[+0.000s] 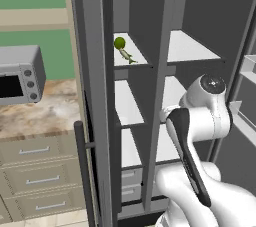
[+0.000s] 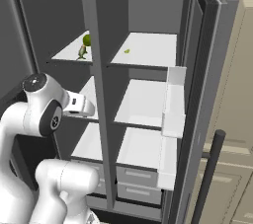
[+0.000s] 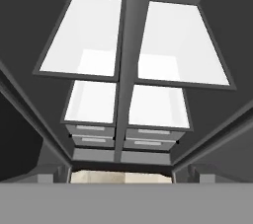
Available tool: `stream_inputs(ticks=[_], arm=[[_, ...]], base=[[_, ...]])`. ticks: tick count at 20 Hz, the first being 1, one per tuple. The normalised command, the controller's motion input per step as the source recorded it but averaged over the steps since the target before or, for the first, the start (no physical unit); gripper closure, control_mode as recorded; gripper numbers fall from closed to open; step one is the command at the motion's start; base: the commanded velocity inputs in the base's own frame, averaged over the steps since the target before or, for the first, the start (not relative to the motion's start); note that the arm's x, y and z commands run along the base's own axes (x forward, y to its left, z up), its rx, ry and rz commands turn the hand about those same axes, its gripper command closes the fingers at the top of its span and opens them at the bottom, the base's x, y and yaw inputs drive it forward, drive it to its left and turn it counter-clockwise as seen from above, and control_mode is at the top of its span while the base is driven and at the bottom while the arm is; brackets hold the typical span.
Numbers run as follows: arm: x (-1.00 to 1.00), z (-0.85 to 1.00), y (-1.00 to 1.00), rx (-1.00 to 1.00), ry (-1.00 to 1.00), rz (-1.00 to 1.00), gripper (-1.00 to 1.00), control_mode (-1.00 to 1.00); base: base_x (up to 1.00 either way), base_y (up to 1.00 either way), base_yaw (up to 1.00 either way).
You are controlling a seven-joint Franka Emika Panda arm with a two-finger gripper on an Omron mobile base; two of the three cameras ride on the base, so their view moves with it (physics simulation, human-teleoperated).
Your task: Pick up the frozen fish from the freezer, place it on any shelf in the fridge, and close the fridge and freezer doors when done.
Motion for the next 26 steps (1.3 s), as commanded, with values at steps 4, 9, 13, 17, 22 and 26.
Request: stream_inputs(ticks=[4, 9, 13, 17, 22, 26], arm=[[0.00, 0.00, 0.00, 0.00, 0.00, 0.00, -1.00, 1.00], [0.00, 0.00, 0.00, 0.00, 0.00, 0.00, -1.00, 1.00], [0.00, 0.00, 0.00, 0.00, 0.00, 0.00, -1.00, 1.00], [0.00, 0.00, 0.00, 0.00, 0.00, 0.00, -1.00, 1.00], [0.00, 0.00, 0.00, 0.00, 0.00, 0.00, -1.00, 1.00], [0.00, 0.00, 0.00, 0.00, 0.00, 0.00, -1.00, 1.00]], base=[[0.05, 0.21, 0.00], [0.13, 0.30, 0.00], [0.18, 0.33, 0.00], [0.29, 0.35, 0.00], [0.46, 0.21, 0.00], [0.55, 0.03, 0.00]])
